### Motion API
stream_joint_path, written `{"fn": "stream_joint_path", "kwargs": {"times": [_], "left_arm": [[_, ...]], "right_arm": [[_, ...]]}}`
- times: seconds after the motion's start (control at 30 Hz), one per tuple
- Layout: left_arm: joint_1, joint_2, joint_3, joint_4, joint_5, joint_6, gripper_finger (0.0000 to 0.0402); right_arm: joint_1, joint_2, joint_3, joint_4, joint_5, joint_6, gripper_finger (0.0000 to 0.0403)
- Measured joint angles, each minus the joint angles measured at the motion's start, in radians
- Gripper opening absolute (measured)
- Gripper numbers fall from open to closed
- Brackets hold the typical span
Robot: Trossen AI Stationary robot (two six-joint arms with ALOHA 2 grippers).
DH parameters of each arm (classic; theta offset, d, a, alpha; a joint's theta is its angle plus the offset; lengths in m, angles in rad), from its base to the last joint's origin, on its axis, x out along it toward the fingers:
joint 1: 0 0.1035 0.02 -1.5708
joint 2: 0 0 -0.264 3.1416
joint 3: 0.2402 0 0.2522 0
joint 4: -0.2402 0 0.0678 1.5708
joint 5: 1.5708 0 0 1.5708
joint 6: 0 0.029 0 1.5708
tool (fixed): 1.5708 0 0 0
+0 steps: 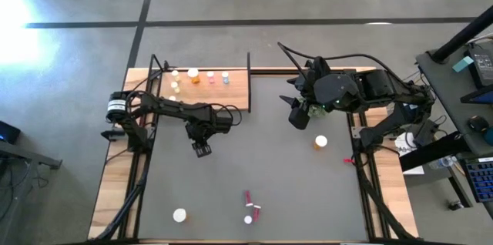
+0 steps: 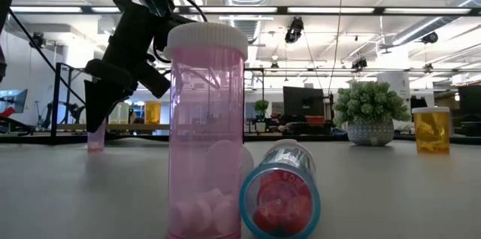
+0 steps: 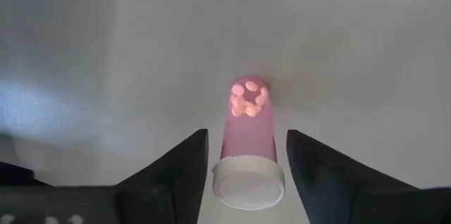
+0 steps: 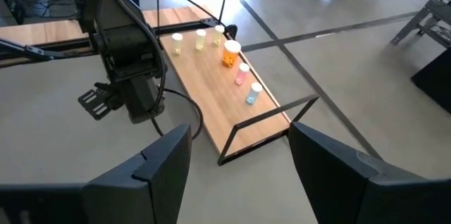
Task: Pick and place medicine bottles onto shelf by color
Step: Put the right pink pill bottle on the shelf aligned with the other pink bottle
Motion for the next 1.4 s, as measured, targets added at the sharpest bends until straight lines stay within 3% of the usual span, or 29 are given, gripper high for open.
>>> {"fn": "stream_joint_path", "kwargs": {"times": [0.3,0.8,1.4], "left_arm": [[0.001,-0.012,0.004,-0.001,0.000,0.004,0.0183],[0.000,-0.145,0.003,-0.031,0.001,-0.036,0.0183],[-0.001,-0.135,-0.037,-0.018,0.007,-0.053,0.0182]], "right_arm": [[0.000,0.000,0.000,0.000,0.000,0.016,0.0228],[0.000,0.000,0.000,0.002,0.000,0.028,0.0228],[0.000,0.000,0.000,0.001,0.000,0.025,0.0228]]}}
